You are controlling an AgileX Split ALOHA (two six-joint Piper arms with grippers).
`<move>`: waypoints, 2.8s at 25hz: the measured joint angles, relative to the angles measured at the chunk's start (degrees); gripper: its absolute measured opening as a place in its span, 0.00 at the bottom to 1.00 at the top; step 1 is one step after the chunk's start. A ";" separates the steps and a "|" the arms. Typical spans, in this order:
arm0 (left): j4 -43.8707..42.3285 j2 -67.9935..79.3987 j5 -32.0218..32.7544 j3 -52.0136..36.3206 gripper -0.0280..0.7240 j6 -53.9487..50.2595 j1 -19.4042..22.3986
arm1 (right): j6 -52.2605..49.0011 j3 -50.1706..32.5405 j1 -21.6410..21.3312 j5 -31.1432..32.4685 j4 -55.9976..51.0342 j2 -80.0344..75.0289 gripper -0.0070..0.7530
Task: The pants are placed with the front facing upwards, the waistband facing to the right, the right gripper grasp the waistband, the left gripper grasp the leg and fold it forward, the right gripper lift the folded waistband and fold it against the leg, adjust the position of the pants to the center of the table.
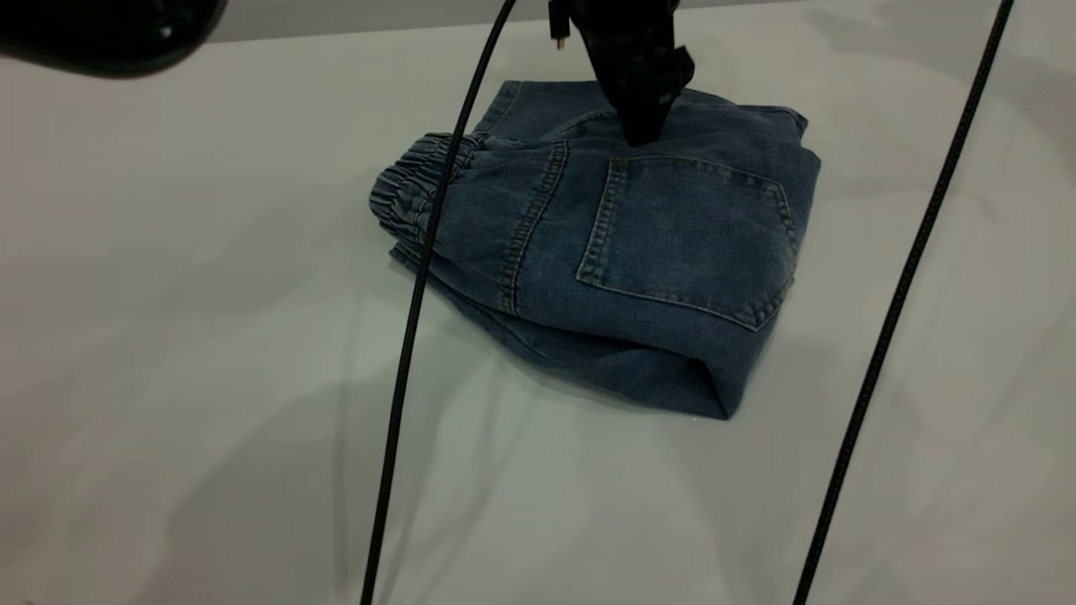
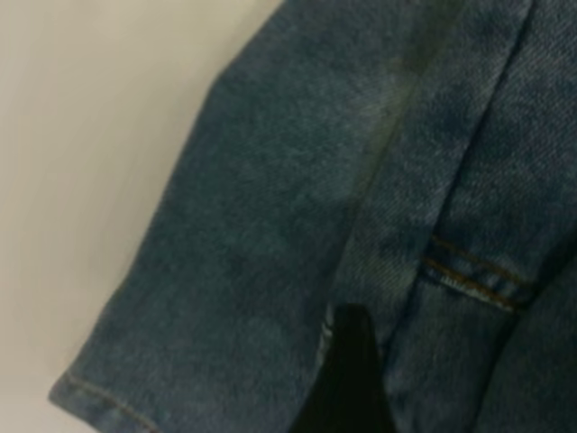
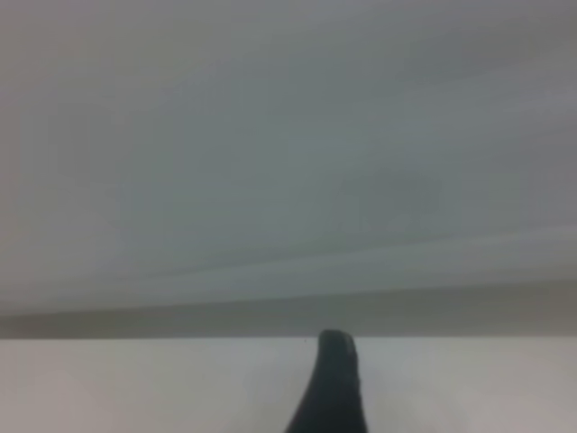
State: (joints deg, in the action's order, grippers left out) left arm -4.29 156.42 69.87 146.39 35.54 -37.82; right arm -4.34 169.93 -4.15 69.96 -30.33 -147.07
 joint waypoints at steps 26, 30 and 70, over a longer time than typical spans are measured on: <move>2.81 4.15 0.34 0.00 0.78 -24.03 -0.05 | 0.11 0.00 0.00 0.00 -1.13 0.00 0.74; 2.79 4.15 0.28 0.00 0.78 -31.18 -0.05 | 0.11 0.00 0.00 0.00 -1.25 0.00 0.74; -0.45 -2.45 0.06 0.03 0.78 -18.59 -1.34 | 0.36 0.00 -2.64 0.00 -2.86 -0.93 0.74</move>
State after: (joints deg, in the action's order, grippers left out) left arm -4.75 153.98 69.93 146.41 16.96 -39.16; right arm -3.97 169.93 -6.79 69.95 -33.19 -148.00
